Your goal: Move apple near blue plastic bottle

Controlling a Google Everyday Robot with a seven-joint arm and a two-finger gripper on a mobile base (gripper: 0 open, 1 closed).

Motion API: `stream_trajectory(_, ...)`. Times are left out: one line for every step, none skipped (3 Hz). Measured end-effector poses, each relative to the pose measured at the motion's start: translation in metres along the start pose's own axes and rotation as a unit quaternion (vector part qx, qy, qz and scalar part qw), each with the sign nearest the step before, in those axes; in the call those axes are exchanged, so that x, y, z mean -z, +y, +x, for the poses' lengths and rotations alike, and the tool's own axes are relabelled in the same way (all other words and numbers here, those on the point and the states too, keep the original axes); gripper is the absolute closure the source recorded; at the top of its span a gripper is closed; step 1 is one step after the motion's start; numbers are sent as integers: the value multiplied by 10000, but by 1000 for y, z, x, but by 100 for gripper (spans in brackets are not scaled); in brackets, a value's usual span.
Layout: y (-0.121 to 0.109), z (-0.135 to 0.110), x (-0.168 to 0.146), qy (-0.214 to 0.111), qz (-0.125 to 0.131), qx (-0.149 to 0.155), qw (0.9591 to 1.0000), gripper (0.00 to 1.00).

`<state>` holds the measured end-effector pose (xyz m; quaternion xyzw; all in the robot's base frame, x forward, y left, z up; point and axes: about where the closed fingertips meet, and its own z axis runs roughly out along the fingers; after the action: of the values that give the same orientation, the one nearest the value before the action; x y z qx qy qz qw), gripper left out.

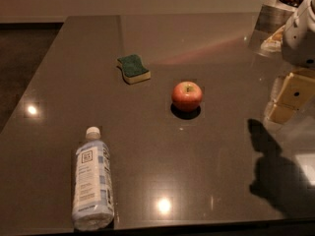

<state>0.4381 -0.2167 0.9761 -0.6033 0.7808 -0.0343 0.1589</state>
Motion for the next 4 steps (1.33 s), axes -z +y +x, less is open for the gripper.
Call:
stream_trajectory(0,0,0,0,1,0,10000,0)
stream_trajectory(-6,-12,-11,-223,-141,-9,9997,0)
stream_trajectory(-20,-36,-32,-574,-338,-75,9977,0)
stream_trajectory(-31,-63,-53,-930,-446,-221,9944,0)
